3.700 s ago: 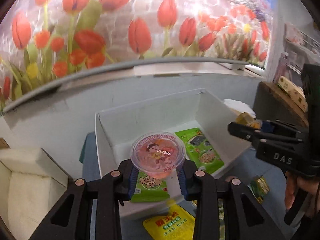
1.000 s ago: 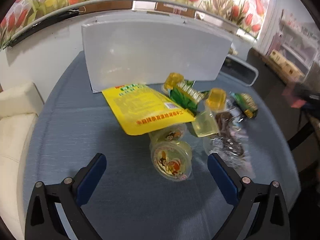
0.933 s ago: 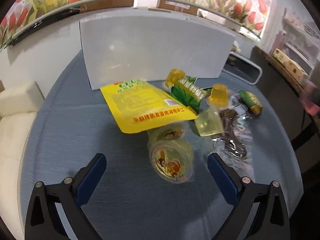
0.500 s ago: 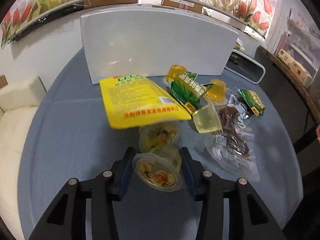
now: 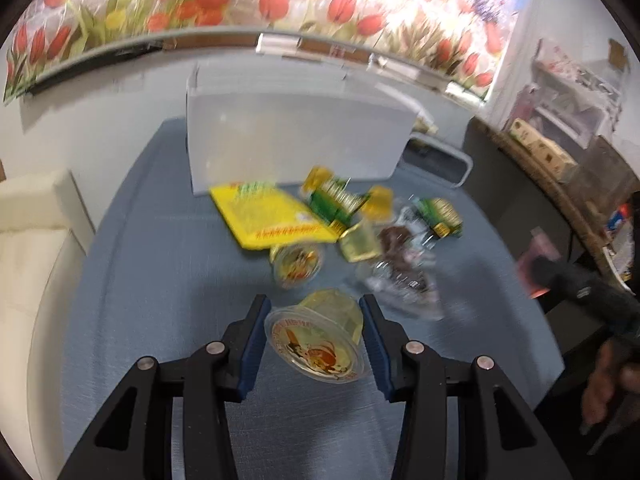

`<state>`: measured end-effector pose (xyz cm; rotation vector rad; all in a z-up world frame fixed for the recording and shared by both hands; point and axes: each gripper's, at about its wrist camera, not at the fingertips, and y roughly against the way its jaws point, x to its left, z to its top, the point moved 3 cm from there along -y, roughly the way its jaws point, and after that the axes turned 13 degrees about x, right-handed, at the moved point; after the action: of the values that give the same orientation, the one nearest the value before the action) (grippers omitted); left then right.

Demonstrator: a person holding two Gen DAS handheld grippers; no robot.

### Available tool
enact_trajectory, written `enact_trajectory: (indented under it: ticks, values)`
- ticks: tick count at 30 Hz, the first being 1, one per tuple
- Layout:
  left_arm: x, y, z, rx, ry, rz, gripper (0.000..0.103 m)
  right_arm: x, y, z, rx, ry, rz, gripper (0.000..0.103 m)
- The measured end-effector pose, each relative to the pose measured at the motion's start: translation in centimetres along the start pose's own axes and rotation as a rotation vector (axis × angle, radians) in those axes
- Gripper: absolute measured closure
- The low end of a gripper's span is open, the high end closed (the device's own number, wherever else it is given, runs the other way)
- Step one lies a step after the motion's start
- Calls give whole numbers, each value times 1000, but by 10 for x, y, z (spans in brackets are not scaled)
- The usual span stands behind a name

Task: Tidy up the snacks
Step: 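Lower both jelly cups into the white bin and open both grippers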

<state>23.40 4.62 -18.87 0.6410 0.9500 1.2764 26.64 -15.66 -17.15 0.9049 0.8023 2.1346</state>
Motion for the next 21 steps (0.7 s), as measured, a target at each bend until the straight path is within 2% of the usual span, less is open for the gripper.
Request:
enact_trajectory:
  ticks: [6, 11, 13, 21]
  values:
    - [-5, 25, 26, -63, -13, -25, 53, 14, -5, 15, -10, 37, -10, 55]
    - [-9, 34, 60, -110, -35, -14, 53, 15, -3, 46, -46, 54, -34, 55]
    - [-9, 40, 80, -138, -46, -6, 53, 12, -3, 65, -65, 42, -18, 55]
    - [11, 41, 181, -209, -67, 15, 53, 1, -34, 164, -89, 65, -75, 55]
